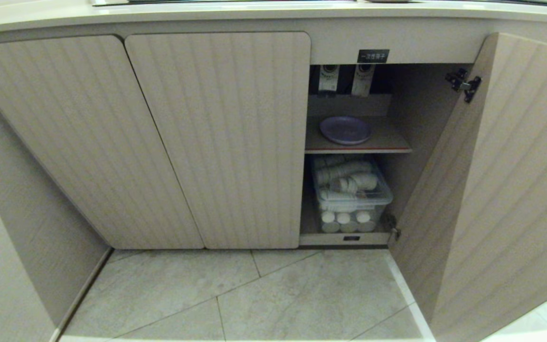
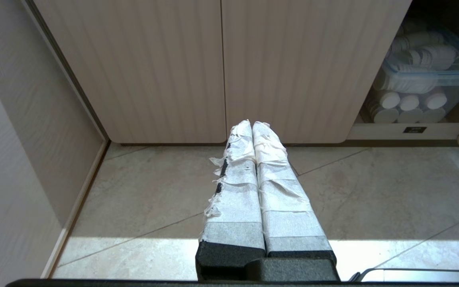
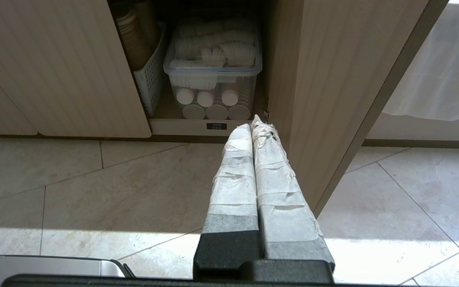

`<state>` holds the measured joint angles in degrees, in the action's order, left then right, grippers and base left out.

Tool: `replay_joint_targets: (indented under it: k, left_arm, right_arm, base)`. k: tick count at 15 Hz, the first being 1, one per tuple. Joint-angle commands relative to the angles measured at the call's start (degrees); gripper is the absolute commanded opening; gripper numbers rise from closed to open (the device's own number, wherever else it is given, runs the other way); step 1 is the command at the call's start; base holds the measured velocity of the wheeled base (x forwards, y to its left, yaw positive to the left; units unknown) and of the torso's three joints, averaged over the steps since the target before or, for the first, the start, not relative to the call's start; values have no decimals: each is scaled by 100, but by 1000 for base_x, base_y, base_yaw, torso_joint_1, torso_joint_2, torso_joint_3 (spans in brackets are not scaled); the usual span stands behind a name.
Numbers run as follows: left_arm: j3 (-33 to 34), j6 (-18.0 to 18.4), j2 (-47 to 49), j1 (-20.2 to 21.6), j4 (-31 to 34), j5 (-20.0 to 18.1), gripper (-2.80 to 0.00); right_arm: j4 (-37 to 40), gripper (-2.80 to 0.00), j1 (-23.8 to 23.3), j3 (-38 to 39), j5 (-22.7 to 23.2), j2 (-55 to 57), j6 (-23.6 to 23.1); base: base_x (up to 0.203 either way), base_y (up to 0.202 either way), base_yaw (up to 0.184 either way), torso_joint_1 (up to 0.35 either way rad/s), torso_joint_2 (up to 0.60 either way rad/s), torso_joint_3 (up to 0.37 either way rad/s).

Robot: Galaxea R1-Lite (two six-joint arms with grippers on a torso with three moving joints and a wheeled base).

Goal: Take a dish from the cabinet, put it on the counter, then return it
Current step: Take the plate from the cabinet

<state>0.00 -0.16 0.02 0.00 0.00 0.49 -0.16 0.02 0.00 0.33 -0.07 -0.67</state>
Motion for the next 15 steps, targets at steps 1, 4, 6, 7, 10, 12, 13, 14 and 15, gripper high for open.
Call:
replay_joint_targets:
  k: [1, 4, 6, 7, 10, 12, 13, 14, 15]
  left_arm:
    - [0, -2, -2, 0, 0, 4, -280]
    - [0, -2, -2, 0, 0, 4, -280]
    - [0, -2, -2, 0, 0, 9, -280]
    - [0, -2, -2, 0, 0, 12, -280]
    - [0, -4, -2, 0, 0, 4, -280]
    - [0, -3, -2, 0, 0, 4, -280]
    - [0, -9, -2, 0, 0, 4, -280]
    - [0, -4, -2, 0, 0, 4, -280]
    - [0, -3, -2, 0, 0, 4, -280]
  right_arm:
    - [-2, -280, 6, 0, 2, 7, -3]
    - [-2, -280, 1, 0, 2, 7, -3]
    - [-2, -280, 6, 0, 2, 7, -3]
    - [-2, -280, 6, 0, 2, 7, -3]
    - [-2, -280, 6, 0, 2, 7, -3]
    - [-2, -280, -2, 0, 2, 7, -3]
    - [-2, -280, 6, 0, 2, 7, -3]
    - [-2, -280, -2, 0, 2, 7, -3]
    - [-2, -280, -2, 0, 2, 7, -3]
  base:
    - [0, 0, 0, 0, 0, 0]
    - [89, 0, 1, -1, 2, 3]
    - [197, 0, 2, 7, 2, 1]
    - [197, 0, 0, 7, 1, -2]
    - [198, 0, 1, 4, 4, 1]
    - [197, 0, -1, 2, 5, 2]
    - [194, 0, 3, 2, 2, 2]
    - [195, 0, 3, -2, 2, 6]
    - [200, 0, 2, 6, 2, 1]
